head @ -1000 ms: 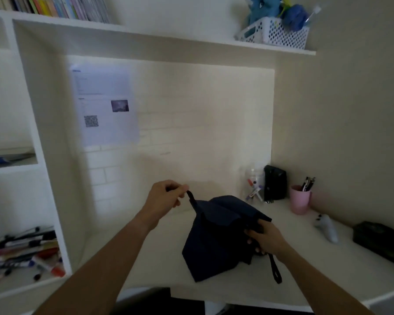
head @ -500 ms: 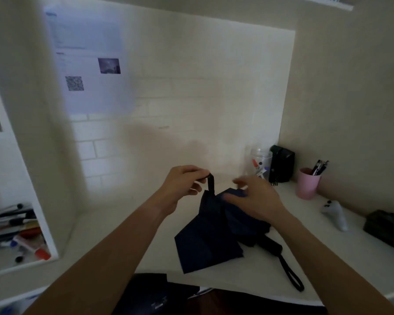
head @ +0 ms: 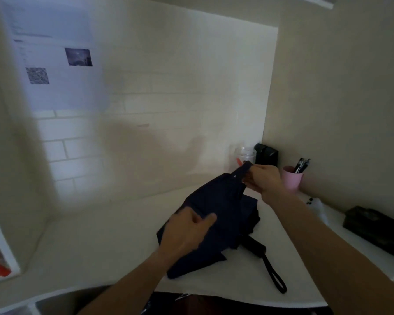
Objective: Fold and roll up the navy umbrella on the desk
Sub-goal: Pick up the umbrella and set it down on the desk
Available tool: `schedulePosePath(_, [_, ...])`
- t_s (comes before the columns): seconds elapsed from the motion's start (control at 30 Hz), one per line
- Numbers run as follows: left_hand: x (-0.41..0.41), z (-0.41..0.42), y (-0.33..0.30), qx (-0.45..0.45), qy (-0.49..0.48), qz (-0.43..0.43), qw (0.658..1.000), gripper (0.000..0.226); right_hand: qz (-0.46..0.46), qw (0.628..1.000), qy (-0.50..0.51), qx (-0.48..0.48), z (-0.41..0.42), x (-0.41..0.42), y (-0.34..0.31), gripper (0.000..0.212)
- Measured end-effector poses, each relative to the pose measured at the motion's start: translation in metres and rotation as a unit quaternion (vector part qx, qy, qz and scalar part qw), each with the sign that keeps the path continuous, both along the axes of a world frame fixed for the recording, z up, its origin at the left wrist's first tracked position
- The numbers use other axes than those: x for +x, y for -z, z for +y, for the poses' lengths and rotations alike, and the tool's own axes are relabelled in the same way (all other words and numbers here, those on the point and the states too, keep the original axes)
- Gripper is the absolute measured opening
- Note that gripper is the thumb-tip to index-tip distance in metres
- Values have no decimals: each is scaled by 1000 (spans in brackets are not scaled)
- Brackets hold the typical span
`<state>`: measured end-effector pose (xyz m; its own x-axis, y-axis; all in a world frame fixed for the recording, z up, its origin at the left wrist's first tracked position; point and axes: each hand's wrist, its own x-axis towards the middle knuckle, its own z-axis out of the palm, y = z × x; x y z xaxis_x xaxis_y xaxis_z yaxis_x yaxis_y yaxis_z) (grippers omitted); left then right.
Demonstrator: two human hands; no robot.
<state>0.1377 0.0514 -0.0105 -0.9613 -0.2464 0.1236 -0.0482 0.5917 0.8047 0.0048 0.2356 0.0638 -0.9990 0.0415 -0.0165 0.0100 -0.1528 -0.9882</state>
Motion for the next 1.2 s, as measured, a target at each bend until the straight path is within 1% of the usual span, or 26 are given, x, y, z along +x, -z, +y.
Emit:
schedulePosePath(0.07, [-3,30,19,-97,37,-46,993,65,-21,999,15,-23,9,-12,2,14])
schedulePosePath(0.13, [-13,62,34,-147,39,-75,985,70,-32,999,21,-30,11,-21,1,18])
schedulePosePath(0.27, [-45,115,51,-177,17,-139,974,75,-39,999,20,-28,0,-28,-5,23])
schedulePosePath(0.4, [-73,135,60,-203,-25,-163,965,66,-56,998,-25,-31,-6,-26,-4,24])
schedulePosePath(0.47, [-78,134,60,-170,-41,-171,970,49,-58,997,-33,-34,-4,-26,-1,22])
schedulePosePath(0.53, [-82,127,57,-95,-27,-183,978,36,-54,998,-22,-39,1,-27,1,20])
schedulePosePath(0.6, [-86,111,53,23,0,-202,979,25,-52,998,-17,-34,7,-30,2,22])
schedulePosePath(0.67, [-86,90,45,177,14,-226,958,13,-54,998,-9,-41,12,-33,1,23])
schedulePosePath(0.7, [-83,78,41,218,28,-226,949,8,-57,997,-8,-52,14,-32,0,23])
schedulePosePath(0.73, [-80,65,36,224,39,-217,949,4,-59,996,-5,-62,16,-30,-3,24])
schedulePosePath(0.8, [-71,41,24,205,49,-207,955,14,-55,995,13,-77,18,-29,-10,20])
schedulePosePath(0.87, [-59,21,9,225,40,-190,955,17,-49,994,40,-92,21,-25,-19,7])
schedulePosePath(0.9, [-54,10,0,228,27,-176,957,18,-46,993,48,-97,22,-22,-26,4])
schedulePosePath(1.0, [-43,-26,-21,184,5,-139,973,33,-28,995,63,-67,25,-9,-49,6])
schedulePosePath(1.07, [-37,-54,-39,166,-5,-115,979,38,-2,996,62,-63,23,5,-71,6])
schedulePosePath(1.13, [-31,-81,-65,164,-29,-70,983,37,31,995,42,-82,18,24,-98,5])
schedulePosePath(1.2, [-25,-103,-97,178,-65,-1,982,34,73,991,16,-109,9,44,-127,9])
